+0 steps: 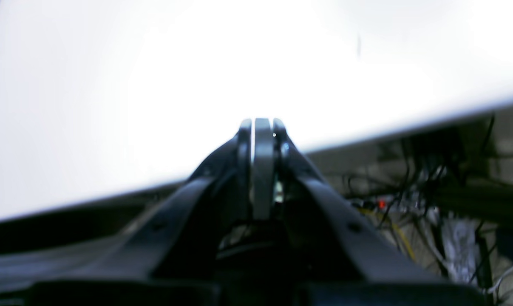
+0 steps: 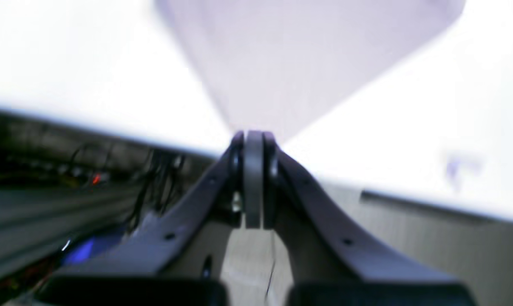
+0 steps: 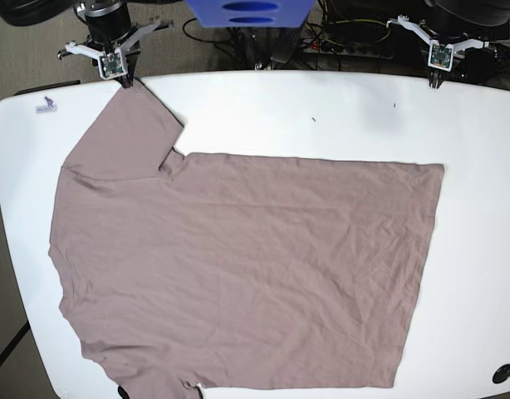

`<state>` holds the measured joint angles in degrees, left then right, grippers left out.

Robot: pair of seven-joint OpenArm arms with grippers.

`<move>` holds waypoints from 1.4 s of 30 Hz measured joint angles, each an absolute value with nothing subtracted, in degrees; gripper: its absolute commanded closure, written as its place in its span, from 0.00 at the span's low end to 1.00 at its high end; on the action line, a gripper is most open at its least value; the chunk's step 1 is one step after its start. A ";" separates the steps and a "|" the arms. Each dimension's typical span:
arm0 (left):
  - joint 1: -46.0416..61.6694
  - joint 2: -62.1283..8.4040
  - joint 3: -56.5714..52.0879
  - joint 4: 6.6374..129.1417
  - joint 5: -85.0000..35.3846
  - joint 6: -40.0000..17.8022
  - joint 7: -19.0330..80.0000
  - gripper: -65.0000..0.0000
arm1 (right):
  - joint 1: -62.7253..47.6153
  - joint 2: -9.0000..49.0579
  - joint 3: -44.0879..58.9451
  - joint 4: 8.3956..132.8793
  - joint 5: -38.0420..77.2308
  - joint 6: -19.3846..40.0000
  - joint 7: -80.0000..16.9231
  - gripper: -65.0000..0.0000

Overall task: Fold the T-shirt properly
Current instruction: 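Lower both grippers toward the shirt's shoulder and hem corners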

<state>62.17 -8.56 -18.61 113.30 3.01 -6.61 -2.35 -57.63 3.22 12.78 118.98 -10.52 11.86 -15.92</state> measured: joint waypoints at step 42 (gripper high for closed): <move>39.53 -7.01 -25.78 115.59 -1.15 -7.01 13.82 0.71 | -39.72 6.98 10.35 119.96 -7.66 20.01 -29.58 0.65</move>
